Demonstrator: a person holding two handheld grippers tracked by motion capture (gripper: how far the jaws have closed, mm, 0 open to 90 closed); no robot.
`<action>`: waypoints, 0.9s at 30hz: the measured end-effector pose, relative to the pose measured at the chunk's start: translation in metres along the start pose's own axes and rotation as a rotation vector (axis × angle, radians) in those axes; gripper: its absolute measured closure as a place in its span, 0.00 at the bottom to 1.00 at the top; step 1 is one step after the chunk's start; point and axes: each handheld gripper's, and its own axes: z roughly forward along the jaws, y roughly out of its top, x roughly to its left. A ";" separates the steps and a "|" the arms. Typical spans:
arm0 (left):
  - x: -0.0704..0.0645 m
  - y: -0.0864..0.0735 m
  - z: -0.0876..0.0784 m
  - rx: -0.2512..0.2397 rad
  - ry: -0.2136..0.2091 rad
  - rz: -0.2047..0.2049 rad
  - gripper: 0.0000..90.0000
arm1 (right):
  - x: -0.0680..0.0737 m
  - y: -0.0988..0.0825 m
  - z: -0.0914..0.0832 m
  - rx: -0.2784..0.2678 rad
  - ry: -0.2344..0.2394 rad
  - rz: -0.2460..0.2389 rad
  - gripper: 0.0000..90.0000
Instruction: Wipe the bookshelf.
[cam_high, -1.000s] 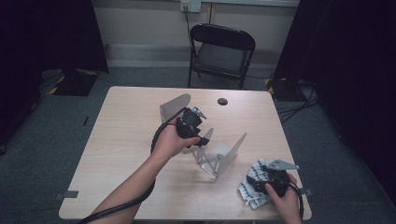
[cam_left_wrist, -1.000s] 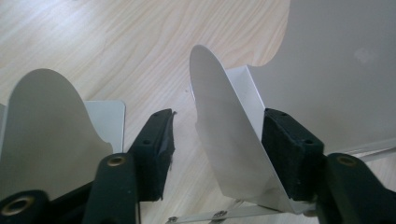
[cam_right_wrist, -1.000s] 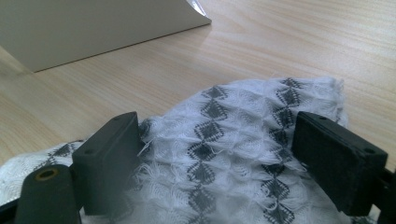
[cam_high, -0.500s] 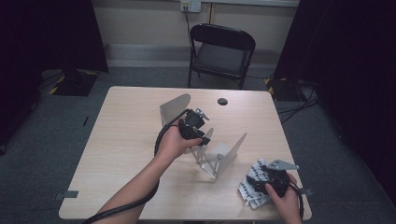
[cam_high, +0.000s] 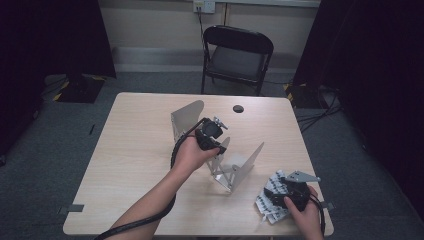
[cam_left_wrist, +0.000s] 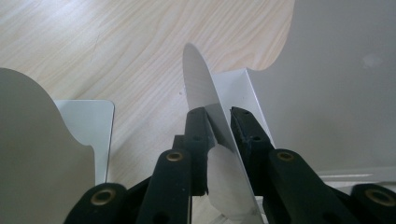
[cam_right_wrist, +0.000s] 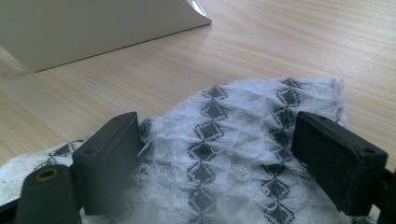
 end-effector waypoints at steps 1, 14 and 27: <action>-0.001 0.000 0.000 0.000 0.001 -0.005 0.87 | 0.000 0.000 0.000 0.000 0.000 -0.001 0.16; -0.005 0.008 -0.002 0.059 0.039 0.044 1.00 | 0.000 0.000 0.000 -0.001 0.001 0.000 0.16; 0.008 0.011 -0.021 0.058 0.016 0.044 1.00 | 0.000 0.000 0.000 -0.001 0.002 0.000 0.16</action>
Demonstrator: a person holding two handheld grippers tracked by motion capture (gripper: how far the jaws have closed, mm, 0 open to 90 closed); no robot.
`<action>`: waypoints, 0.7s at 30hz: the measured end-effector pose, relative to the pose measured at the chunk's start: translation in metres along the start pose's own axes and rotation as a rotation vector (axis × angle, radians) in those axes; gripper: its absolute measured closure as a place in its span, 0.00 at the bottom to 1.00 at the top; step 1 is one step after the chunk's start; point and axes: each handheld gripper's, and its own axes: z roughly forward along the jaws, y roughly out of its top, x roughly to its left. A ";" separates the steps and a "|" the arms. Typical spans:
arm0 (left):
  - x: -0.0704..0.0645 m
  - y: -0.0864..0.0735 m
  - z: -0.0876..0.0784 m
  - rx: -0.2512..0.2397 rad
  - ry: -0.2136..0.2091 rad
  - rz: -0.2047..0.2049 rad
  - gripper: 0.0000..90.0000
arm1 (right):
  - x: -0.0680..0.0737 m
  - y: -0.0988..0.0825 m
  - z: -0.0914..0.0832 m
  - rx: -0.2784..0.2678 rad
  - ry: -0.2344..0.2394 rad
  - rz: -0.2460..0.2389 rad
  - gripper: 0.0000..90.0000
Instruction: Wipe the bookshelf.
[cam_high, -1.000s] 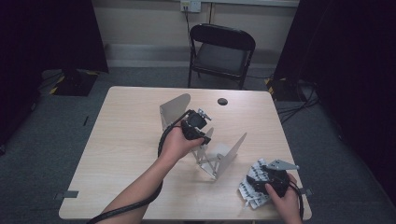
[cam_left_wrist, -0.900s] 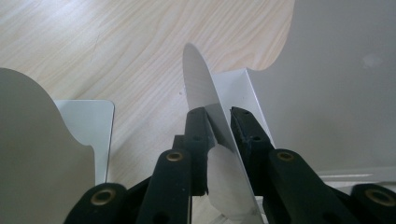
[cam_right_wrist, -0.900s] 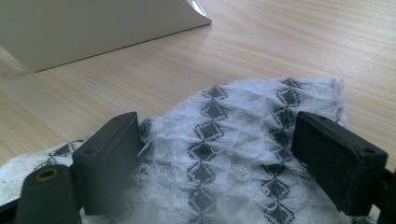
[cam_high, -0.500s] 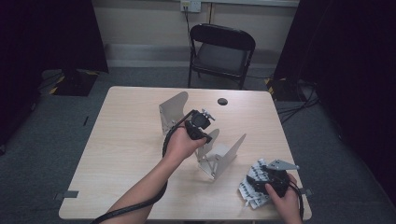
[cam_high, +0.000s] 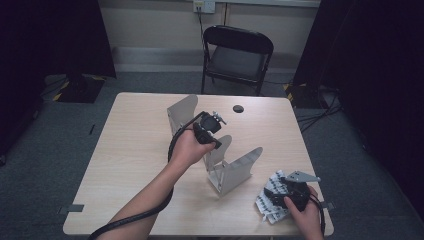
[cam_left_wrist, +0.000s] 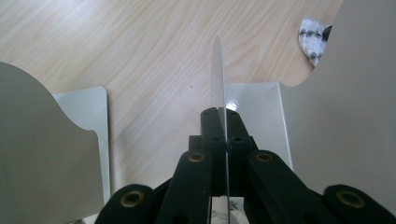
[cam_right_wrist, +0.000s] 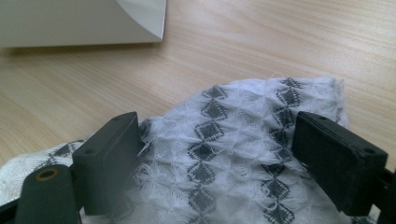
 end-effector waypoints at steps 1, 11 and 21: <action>0.001 0.000 -0.002 -0.001 0.001 -0.001 1.00 | 0.000 0.000 0.000 0.000 0.000 0.000 0.16; 0.000 0.008 -0.011 0.015 0.005 0.056 1.00 | 0.000 0.000 0.000 0.000 0.001 0.002 0.16; -0.010 0.016 -0.012 0.021 -0.018 0.152 0.99 | 0.000 0.000 0.000 0.000 0.001 0.002 0.16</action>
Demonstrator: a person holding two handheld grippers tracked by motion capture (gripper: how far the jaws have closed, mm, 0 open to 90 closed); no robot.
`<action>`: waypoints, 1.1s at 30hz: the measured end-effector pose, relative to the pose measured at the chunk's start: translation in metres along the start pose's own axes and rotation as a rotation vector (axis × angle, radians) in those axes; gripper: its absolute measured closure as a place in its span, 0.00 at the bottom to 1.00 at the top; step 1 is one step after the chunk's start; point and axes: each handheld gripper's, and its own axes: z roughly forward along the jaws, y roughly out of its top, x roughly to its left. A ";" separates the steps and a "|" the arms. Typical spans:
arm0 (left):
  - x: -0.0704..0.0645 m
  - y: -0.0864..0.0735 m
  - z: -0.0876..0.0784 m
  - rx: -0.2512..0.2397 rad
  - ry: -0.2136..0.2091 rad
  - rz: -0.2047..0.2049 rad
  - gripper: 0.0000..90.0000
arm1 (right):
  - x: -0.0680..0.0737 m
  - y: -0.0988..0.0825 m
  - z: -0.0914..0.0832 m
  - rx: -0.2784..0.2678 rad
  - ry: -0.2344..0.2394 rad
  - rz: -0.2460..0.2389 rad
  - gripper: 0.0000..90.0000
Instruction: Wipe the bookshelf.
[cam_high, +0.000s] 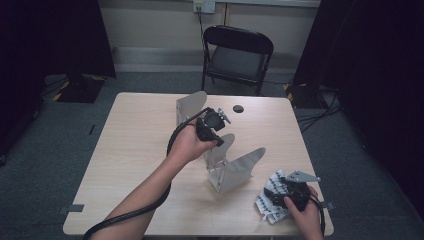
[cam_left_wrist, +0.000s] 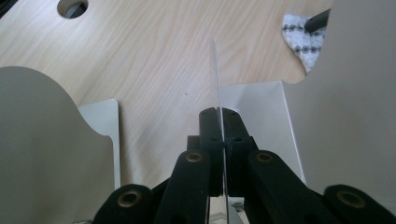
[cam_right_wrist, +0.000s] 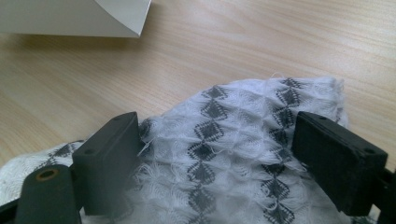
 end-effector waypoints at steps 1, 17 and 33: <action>-0.001 0.001 0.000 0.000 0.006 0.010 0.99 | 0.000 0.000 0.000 0.000 0.000 0.000 0.16; -0.001 0.013 -0.011 -0.017 -0.011 0.073 0.99 | 0.000 0.000 0.000 -0.001 -0.001 0.000 0.16; 0.009 -0.012 -0.011 0.047 -0.053 0.114 0.99 | 0.000 0.000 0.000 0.000 -0.002 -0.001 0.16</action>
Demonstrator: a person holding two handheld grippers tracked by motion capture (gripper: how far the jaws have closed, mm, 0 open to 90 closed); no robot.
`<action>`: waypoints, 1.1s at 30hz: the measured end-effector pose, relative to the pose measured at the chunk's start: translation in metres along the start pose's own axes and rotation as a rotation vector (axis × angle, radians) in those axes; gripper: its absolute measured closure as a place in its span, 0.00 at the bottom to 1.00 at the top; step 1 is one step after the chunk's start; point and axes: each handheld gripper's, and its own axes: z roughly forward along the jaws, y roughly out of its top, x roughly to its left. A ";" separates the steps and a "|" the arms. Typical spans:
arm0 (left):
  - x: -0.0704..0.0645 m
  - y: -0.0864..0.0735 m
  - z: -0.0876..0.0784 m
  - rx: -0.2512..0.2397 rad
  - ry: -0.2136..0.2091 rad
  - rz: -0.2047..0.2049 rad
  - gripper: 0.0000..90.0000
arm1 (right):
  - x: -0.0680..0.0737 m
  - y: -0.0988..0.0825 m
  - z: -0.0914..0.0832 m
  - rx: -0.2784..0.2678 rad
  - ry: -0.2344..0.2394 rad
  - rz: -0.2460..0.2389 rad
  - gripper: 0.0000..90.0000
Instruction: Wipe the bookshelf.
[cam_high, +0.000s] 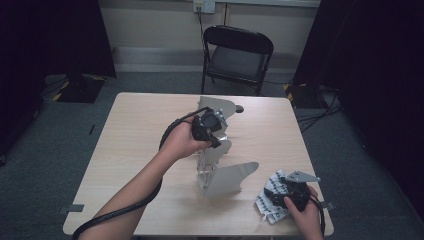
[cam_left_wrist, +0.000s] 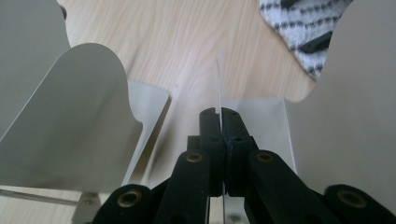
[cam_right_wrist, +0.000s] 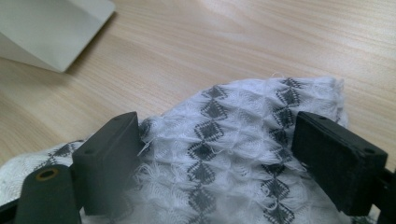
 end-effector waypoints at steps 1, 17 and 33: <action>0.001 -0.003 0.001 0.007 -0.002 -0.010 0.99 | 0.000 0.000 0.000 0.000 0.000 0.000 0.16; 0.007 -0.024 0.003 0.027 0.005 -0.020 1.00 | 0.000 0.000 0.000 0.000 -0.002 0.000 0.16; 0.008 -0.032 -0.002 -0.040 0.024 -0.072 0.66 | 0.000 0.000 0.000 0.000 -0.003 -0.001 0.16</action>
